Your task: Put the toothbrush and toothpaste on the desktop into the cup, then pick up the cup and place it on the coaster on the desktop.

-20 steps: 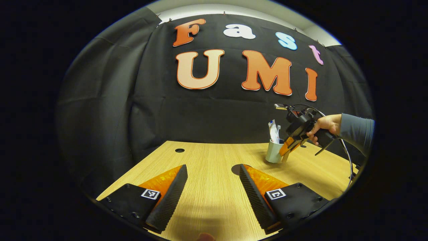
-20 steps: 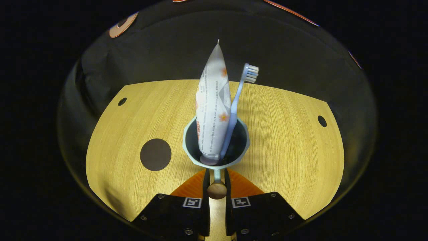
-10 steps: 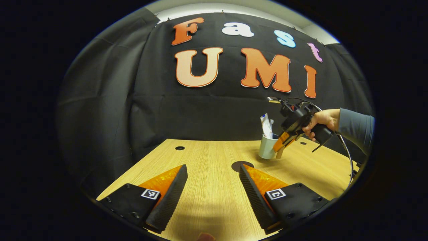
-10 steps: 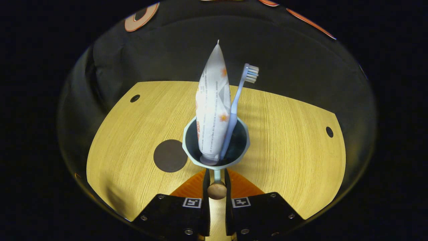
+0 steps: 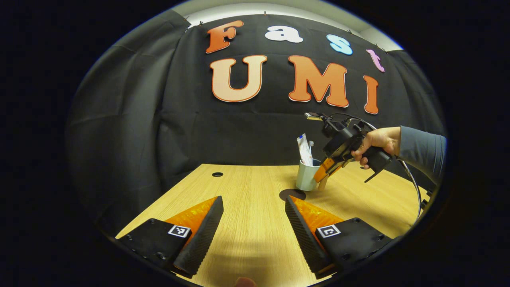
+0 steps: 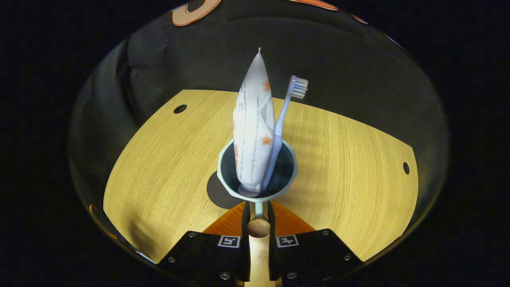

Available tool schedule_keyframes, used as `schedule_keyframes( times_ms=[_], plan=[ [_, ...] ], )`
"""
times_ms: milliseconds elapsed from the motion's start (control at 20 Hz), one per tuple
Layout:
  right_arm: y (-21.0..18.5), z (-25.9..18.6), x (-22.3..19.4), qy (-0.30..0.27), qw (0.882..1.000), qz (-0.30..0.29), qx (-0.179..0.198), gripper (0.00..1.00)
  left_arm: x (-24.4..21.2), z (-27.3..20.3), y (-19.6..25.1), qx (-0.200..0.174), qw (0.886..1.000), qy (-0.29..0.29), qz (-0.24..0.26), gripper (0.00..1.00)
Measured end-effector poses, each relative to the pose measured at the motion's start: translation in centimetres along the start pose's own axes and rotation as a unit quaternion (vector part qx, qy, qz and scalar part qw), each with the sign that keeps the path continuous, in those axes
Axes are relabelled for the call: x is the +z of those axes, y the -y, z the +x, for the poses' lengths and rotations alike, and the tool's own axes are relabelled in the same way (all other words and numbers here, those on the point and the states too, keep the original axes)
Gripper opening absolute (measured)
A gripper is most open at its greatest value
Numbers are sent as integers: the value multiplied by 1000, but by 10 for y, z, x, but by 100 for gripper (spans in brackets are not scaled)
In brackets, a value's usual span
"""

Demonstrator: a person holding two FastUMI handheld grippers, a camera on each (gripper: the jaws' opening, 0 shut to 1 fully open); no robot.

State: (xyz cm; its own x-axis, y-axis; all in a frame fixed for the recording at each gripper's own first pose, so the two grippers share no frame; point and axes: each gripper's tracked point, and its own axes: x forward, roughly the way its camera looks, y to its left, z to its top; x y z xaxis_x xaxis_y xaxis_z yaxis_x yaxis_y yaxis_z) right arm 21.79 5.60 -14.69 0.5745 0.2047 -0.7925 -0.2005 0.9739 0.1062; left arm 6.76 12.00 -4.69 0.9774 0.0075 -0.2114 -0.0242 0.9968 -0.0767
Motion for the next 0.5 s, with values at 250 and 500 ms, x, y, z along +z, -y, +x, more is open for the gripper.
schedule_keyframes(
  times_ms=[250, 500],
  plan=[
    [-2, 3, 1, 0, 1000, -12, 9, 18, -12, -6, -9, 5, 1000, -5, -4, 99],
    [-6, 7, 0, -4, 1000, -23, 17, 18, -16, -4, -13, 9, 1000, -12, -6, 99]
  ],
)
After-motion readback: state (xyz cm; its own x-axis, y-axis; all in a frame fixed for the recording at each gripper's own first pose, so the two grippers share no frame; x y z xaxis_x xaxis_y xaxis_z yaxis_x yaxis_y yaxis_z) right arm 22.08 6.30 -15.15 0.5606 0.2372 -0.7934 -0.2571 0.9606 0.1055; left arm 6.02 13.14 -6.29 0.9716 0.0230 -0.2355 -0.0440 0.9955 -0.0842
